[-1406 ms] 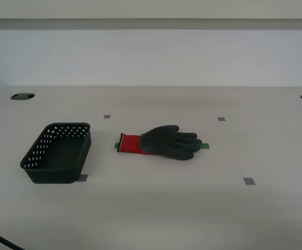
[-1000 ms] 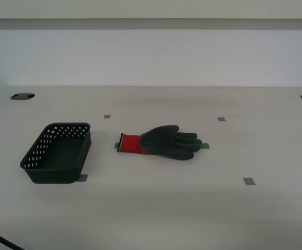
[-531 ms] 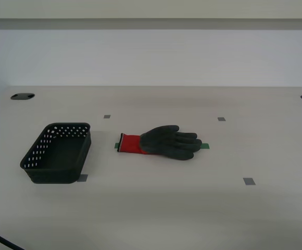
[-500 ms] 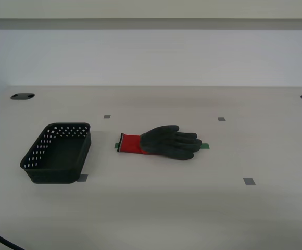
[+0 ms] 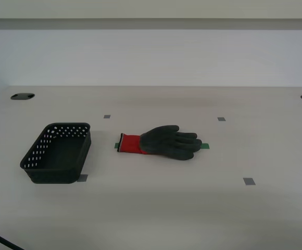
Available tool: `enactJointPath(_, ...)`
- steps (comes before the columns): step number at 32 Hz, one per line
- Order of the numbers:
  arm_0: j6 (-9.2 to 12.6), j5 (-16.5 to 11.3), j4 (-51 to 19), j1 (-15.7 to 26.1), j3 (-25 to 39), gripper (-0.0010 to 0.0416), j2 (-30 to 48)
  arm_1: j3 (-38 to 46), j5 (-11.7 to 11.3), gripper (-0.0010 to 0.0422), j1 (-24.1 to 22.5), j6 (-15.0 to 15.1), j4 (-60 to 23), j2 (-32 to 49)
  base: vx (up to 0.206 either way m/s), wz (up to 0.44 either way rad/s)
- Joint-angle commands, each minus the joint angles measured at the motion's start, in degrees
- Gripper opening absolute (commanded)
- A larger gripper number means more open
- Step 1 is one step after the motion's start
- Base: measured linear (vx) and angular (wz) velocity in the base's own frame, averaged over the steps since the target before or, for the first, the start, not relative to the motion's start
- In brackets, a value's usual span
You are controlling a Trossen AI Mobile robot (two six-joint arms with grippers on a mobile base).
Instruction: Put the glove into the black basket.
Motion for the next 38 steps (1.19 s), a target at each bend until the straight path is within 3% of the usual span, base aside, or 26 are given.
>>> enactJointPath(1,0.0,0.02,0.13,0.04,0.07,0.0001,-0.02,0.44,-0.11,0.0,0.0,-0.26,0.28,-0.02,0.0,0.0)
enactJointPath(3,0.0,0.02,0.13,0.04,0.07,0.0001,-0.02,1.25,0.31,0.0,-0.04,-1.55,-0.55,-0.02,0.0,0.0)
enactJointPath(4,0.0,0.02,0.15,0.04,0.07,0.0001,-0.02,2.58,2.82,0.0,-0.04,-3.5,-3.1,-0.02,0.0,0.0)
enactJointPath(6,0.02,0.02,0.13,0.04,0.07,0.0001,-0.02,5.2,5.49,0.0,-0.17,-6.51,-8.94,0.0,0.0,0.0)
enactJointPath(9,0.0,0.02,0.13,0.04,0.07,0.0,-0.02,10.49,5.77,0.0,-1.57,-8.15,-20.87,1.22,0.0,0.0)
enactJointPath(14,0.0,0.02,0.13,0.04,0.07,0.0001,-0.02,19.8,5.79,0.0,-6.99,-3.13,-37.35,6.1,0.0,0.0)
enactJointPath(23,0.0,0.02,0.15,0.04,0.07,0.0,-0.02,29.64,5.95,0.0,-19.96,-0.5,-47.21,21.29,0.0,0.0)
enactJointPath(26,0.02,0.02,0.13,0.04,0.07,0.0001,-0.02,34.01,9.03,0.0,-24.04,0.83,-51.04,31.3,0.0,0.0)
enactJointPath(32,0.02,0.02,-0.28,0.04,0.07,0.0,-0.02,42.88,9.25,0.0,-26.8,2.91,-53.88,47.74,0.0,0.0)
enactJointPath(36,0.0,0.0,-0.33,0.04,0.07,0.0001,-0.02,51.41,9.4,0.0,-26.97,3.23,-60.35,58.1,0.0,0.0)
enactJointPath(38,0.0,0.0,-0.31,0.04,0.07,0.0,-0.02,56.54,12.11,0.0,-27.02,3.8,-65.59,64.13,0.0,0.0)
